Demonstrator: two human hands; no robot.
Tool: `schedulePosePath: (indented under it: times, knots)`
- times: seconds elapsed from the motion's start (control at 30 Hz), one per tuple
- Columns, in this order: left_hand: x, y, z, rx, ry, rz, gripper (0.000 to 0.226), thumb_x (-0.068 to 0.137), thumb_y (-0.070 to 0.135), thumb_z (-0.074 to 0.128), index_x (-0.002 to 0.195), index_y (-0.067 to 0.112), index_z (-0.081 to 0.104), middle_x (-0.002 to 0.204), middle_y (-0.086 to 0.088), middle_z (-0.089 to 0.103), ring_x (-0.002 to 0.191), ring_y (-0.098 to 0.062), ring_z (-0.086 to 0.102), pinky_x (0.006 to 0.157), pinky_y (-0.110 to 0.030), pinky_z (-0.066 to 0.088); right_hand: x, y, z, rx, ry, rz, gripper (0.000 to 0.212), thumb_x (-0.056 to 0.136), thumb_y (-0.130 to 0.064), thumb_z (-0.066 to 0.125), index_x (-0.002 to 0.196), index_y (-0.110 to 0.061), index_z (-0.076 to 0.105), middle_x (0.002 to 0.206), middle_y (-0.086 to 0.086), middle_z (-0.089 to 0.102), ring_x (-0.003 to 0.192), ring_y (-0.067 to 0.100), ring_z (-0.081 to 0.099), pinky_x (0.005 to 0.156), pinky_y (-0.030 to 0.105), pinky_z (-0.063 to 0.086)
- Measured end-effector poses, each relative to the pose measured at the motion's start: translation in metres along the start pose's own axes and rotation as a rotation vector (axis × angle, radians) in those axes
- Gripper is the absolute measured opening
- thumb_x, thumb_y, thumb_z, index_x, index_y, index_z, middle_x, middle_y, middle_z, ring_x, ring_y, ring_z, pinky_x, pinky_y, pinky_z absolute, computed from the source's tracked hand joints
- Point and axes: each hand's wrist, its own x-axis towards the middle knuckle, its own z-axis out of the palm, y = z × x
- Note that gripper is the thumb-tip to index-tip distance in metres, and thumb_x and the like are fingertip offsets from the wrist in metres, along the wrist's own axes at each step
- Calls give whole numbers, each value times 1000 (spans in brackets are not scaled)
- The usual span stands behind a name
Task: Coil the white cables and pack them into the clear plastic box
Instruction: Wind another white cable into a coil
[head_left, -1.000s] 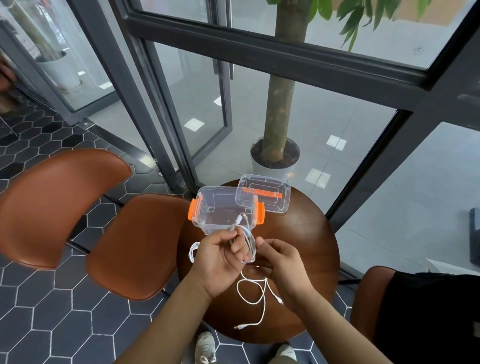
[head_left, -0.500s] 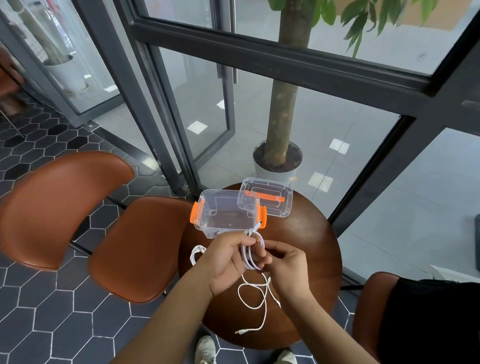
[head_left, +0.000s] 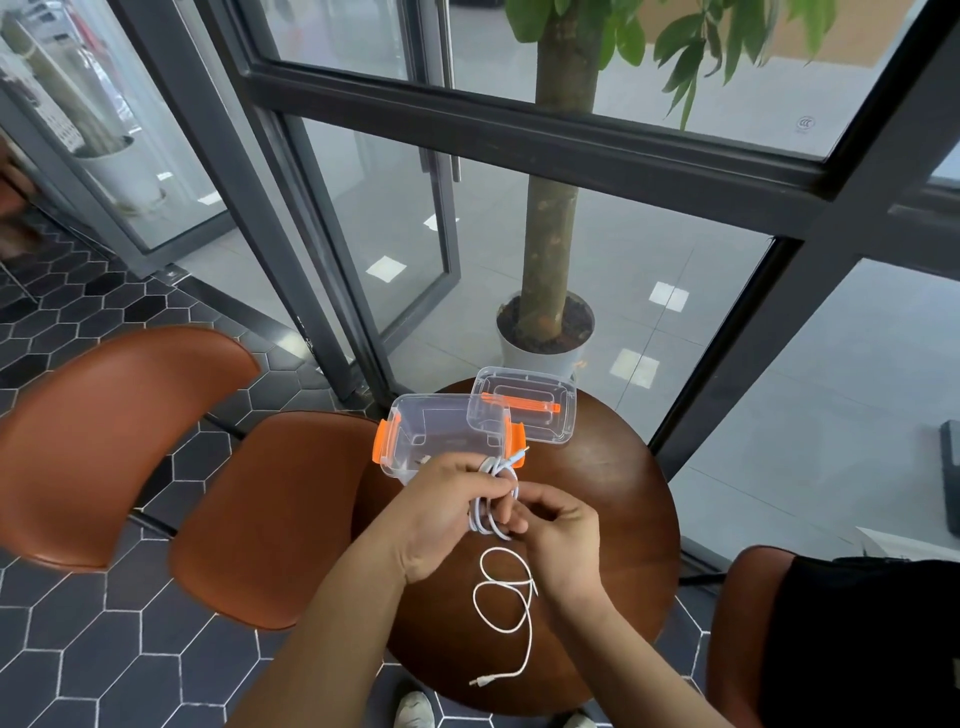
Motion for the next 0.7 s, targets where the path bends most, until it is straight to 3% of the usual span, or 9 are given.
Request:
schedulePosePath:
  times: [0.07, 0.3, 0.5, 0.63, 0.7]
  knots:
    - [-1, 0, 0, 77, 39, 21, 25, 95, 3, 56, 72, -1, 63, 72, -22, 58, 75, -31, 68, 76, -34, 56, 1, 0, 1, -2, 1, 6, 23, 83, 9, 71, 77, -11, 81, 80, 22, 76, 75, 33, 72, 74, 45, 59]
    - [-1, -2, 1, 166, 141, 40, 29, 92, 6, 58, 64, 8, 67, 66, -18, 61, 72, -31, 67, 92, -50, 53, 3, -5, 4, -10, -14, -27, 21, 83, 11, 69, 76, -6, 79, 77, 25, 72, 69, 23, 65, 67, 37, 54]
    - [-4, -8, -2, 138, 153, 4, 34, 98, 9, 55, 69, 13, 71, 70, -15, 62, 74, -26, 62, 84, -42, 52, 6, 2, 8, -145, 12, -29, 23, 85, 1, 73, 75, -18, 81, 73, 12, 76, 69, 22, 70, 70, 48, 60]
    - [-9, -16, -10, 242, 276, 2, 24, 96, 15, 63, 76, 16, 76, 73, -2, 70, 76, -15, 65, 83, -37, 52, 4, -1, 6, -194, 42, -64, 16, 82, -5, 78, 80, -19, 83, 74, -1, 78, 69, 14, 74, 69, 35, 62]
    - [-12, -19, -13, 220, 313, 7, 18, 96, 12, 62, 88, 16, 78, 76, -1, 74, 79, -17, 72, 85, -37, 56, 2, -2, 5, -218, 23, -77, 12, 81, -10, 81, 83, -22, 83, 76, -4, 79, 72, 16, 75, 71, 39, 63]
